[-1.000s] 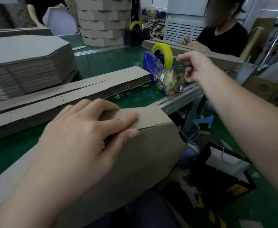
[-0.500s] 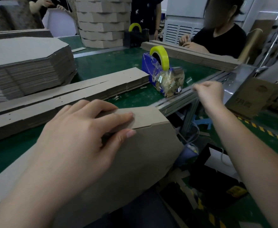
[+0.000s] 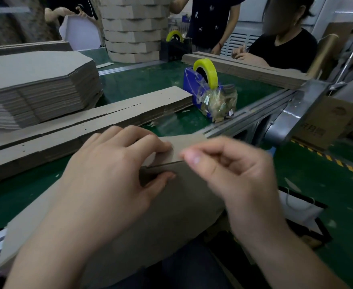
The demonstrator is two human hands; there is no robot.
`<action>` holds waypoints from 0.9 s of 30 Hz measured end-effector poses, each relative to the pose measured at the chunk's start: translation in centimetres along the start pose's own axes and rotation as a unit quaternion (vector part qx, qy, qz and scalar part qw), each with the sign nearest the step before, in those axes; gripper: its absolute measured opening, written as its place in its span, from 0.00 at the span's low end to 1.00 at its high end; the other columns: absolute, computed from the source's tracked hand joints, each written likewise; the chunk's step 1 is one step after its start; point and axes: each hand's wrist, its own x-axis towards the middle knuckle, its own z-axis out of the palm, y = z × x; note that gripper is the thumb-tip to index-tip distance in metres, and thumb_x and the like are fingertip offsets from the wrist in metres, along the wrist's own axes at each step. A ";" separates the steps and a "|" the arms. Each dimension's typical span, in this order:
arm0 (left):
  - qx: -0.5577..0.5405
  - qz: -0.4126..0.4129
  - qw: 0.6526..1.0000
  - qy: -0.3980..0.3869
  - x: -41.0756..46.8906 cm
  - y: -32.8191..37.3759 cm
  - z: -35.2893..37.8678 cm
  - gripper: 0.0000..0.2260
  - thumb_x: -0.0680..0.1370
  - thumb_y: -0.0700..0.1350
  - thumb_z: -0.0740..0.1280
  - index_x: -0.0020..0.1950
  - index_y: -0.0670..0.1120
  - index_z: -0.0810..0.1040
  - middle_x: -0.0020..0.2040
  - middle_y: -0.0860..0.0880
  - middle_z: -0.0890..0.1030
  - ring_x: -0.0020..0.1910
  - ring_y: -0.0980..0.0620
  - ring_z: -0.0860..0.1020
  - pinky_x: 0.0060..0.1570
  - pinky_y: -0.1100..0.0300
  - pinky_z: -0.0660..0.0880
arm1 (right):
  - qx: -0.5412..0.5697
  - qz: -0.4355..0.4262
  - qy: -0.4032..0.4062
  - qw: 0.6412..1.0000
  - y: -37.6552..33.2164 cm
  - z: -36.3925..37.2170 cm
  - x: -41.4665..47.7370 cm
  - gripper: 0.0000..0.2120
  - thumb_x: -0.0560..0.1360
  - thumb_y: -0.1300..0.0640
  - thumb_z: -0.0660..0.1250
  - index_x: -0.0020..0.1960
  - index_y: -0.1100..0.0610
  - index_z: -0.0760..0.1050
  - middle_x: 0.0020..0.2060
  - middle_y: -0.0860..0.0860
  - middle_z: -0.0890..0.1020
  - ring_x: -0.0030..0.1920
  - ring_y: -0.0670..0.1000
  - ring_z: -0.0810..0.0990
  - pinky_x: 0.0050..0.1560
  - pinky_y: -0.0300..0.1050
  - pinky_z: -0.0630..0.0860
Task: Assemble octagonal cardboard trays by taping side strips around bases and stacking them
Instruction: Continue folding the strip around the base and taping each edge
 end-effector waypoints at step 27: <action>-0.075 0.006 0.994 -0.076 -1.3 0.1 -2.1 0.18 0.74 0.60 0.58 0.60 0.60 0.80 0.56 0.53 0.78 0.53 0.48 0.76 0.48 0.48 0.75 | 0.171 0.280 0.011 0.945 1.6 1.5 -2.8 0.09 0.65 0.52 0.72 0.39 0.58 0.85 0.18 0.46 0.64 0.19 0.41 0.59 0.21 0.32 0.57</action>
